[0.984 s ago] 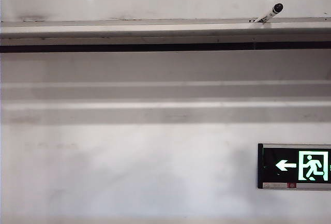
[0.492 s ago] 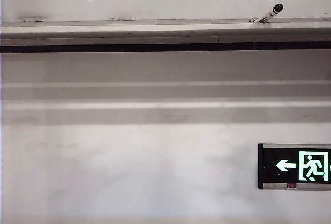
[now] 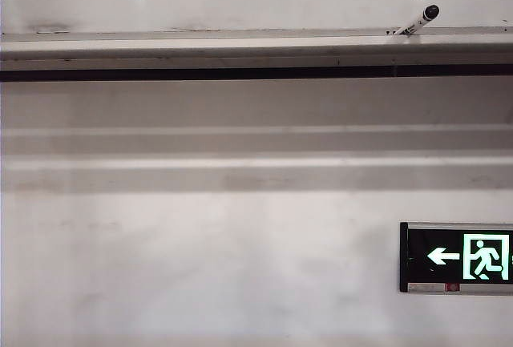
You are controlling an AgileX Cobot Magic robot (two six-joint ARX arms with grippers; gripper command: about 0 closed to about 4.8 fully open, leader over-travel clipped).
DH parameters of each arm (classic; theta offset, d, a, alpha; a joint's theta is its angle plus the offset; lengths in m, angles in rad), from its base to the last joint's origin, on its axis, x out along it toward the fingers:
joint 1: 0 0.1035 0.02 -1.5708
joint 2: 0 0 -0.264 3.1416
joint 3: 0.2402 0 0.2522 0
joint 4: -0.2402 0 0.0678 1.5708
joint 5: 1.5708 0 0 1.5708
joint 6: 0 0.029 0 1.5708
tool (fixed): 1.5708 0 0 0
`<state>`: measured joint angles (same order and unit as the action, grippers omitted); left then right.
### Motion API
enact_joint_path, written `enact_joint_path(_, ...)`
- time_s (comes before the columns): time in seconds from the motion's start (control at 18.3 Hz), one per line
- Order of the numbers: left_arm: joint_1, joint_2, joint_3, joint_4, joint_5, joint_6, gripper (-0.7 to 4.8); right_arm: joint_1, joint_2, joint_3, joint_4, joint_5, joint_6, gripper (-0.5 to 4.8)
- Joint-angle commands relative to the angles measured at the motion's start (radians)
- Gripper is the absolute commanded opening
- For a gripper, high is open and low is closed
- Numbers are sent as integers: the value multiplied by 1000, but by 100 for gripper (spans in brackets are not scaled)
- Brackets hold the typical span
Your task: Wipe the whiteboard clean using the black magnetic whiteboard eraser attached to the whiteboard.
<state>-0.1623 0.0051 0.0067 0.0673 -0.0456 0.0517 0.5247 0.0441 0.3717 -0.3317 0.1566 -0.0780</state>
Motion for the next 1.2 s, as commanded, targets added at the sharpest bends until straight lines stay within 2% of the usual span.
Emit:
enact_joint_path(0.05, 28, -2, 0, -3, -18, 4, -6, 1, -1, 2, 13, 2, 3, -4)
enact_joint_path(0.33, 109, -2, 0, -26, -21, 5, -6, 1, -1, 2, 13, 2, 3, -4)
enact_joint_path(0.6, 109, -2, 0, -35, -19, 54, -6, 1, -1, 2, 13, 2, 3, -4)
enact_joint_path(0.98, 103, -2, 0, -37, -21, 53, -6, 1, -1, 2, 13, 2, 3, -4)
enact_joint_path(1.2, 60, -2, 0, -38, -48, 52, -6, 1, -1, 2, 13, 2, 3, -4)
